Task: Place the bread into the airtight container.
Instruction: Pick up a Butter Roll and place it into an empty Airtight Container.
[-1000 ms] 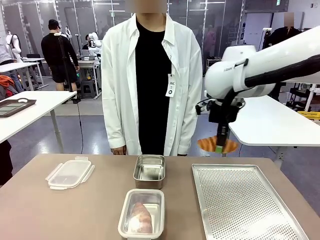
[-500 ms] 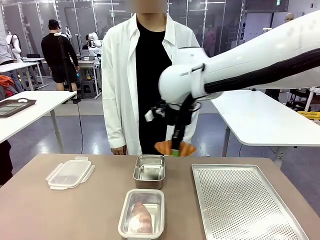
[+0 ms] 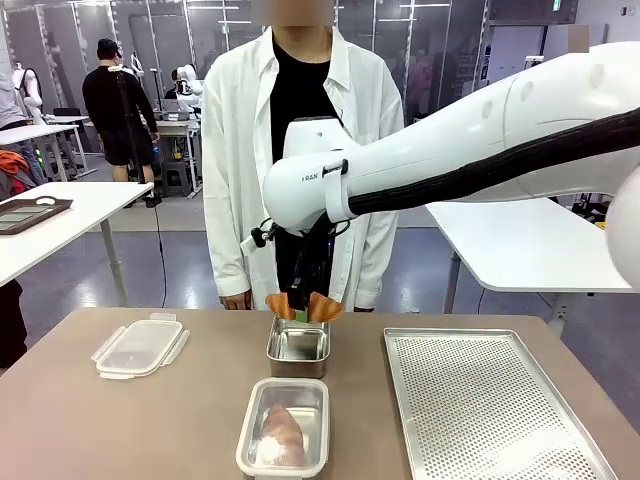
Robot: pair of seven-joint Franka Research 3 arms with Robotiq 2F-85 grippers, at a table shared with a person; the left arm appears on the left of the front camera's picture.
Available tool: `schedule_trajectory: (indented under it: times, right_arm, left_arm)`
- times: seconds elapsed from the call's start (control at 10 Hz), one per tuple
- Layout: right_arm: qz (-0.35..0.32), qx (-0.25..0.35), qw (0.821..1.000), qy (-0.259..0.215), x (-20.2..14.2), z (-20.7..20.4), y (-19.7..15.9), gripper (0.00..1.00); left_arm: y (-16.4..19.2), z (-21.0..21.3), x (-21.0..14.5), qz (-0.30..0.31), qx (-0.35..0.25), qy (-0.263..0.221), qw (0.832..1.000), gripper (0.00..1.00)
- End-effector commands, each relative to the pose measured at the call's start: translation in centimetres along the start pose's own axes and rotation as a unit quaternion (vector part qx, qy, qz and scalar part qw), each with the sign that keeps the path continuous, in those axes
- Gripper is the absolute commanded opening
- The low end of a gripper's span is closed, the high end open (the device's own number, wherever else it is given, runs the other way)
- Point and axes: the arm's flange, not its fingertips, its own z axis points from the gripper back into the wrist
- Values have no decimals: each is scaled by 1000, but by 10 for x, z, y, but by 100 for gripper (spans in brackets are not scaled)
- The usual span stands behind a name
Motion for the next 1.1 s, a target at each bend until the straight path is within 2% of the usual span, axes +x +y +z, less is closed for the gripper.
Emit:
schedule_trajectory:
  times: [0.0,0.6,0.7,0.8,0.9,1.0]
  right_arm:
    - [2,3,1000,0,-5,2,2,42]
    - [0,0,1000,0,0,0,-2,42]
    - [-33,18,999,-27,3,-9,-5,42]
    - [-104,10,993,-55,7,-18,-6,42]
    - [-184,15,981,-60,8,-22,-1,42]
    - [-235,3,970,-65,9,-25,0,42]
  left_arm:
    - [0,1,-1,-9,-6,-1,1000,100]
    - [0,1,-1,-9,-6,-1,1000,100]
    - [0,1,-1,-9,-6,-1,1000,100]
    - [0,1,-1,-9,-6,-1,1000,100]
    - [0,1,-1,-9,-6,-1,1000,100]
    - [0,1,-1,-9,-6,-1,1000,100]
